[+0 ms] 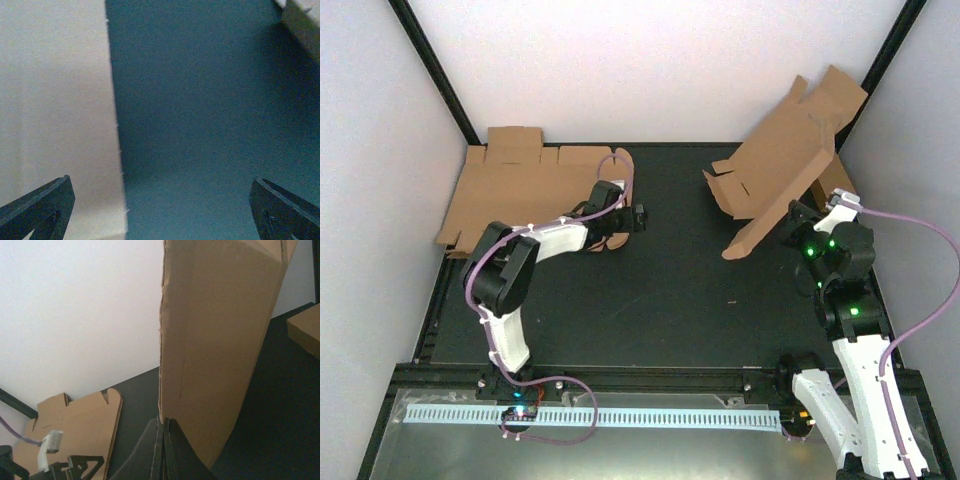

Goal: Fold the paper box

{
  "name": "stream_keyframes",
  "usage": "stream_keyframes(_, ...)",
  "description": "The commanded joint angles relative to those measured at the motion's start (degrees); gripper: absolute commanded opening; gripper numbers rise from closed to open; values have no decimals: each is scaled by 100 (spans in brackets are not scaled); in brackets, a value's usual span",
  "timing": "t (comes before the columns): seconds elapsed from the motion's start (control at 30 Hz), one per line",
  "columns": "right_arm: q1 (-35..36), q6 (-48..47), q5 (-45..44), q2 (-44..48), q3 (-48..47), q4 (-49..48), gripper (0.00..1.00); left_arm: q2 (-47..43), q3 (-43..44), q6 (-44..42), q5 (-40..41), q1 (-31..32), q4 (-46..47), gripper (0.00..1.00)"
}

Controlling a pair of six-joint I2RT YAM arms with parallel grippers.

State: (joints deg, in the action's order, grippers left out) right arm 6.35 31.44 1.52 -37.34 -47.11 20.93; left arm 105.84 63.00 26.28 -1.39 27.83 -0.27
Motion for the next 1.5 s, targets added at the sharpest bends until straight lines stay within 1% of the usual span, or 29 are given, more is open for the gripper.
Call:
stream_keyframes(0.0, -2, -2, 217, -10, 100, -71, 2, 441, -5, 993, -641, -71, 1401, 99)
stream_keyframes(0.1, 0, -27, 213, -3, 140, -63, 1, 687, -65, 1530, -791, -109, 1917, 99)
stream_keyframes(0.17, 1, -39, 209, -6, 150, -63, 1, 822, -50, 1729, -739, -122, 2058, 99)
stream_keyframes(0.33, -1, -82, 183, -30, 141, -88, 1, 1050, -74, 2003, -578, -128, 2370, 99)
stream_keyframes(0.47, -1, -99, 174, -94, 158, -123, 1, 1209, -153, 2156, -660, -145, 3033, 99)
stream_keyframes(0.5, -1, -103, 173, -107, 165, -136, 1, 1247, -127, 2176, -680, -143, 3075, 99)
stream_keyframes(0.83, 1, -129, 195, -232, 211, -216, 1, 1565, 265, 2182, -679, -180, 2858, 99)
stream_keyframes(1.13, 7, -173, 161, -298, 185, -242, 1, 1911, 1010, 2123, -806, -309, 2472, 99)
stream_keyframes(1.27, 4, -197, 151, -320, 138, -225, 1, 2042, 1139, 2253, -918, -296, 2556, 99)
stream_keyframes(1.37, 2, -208, 147, -336, 107, -211, 1, 2165, 1133, 2375, -1048, -267, 2797, 99)
stream_keyframes(1.47, 7, -204, 164, -352, 76, -203, 1, 2233, 1098, 2470, -1003, -200, 2992, 99)
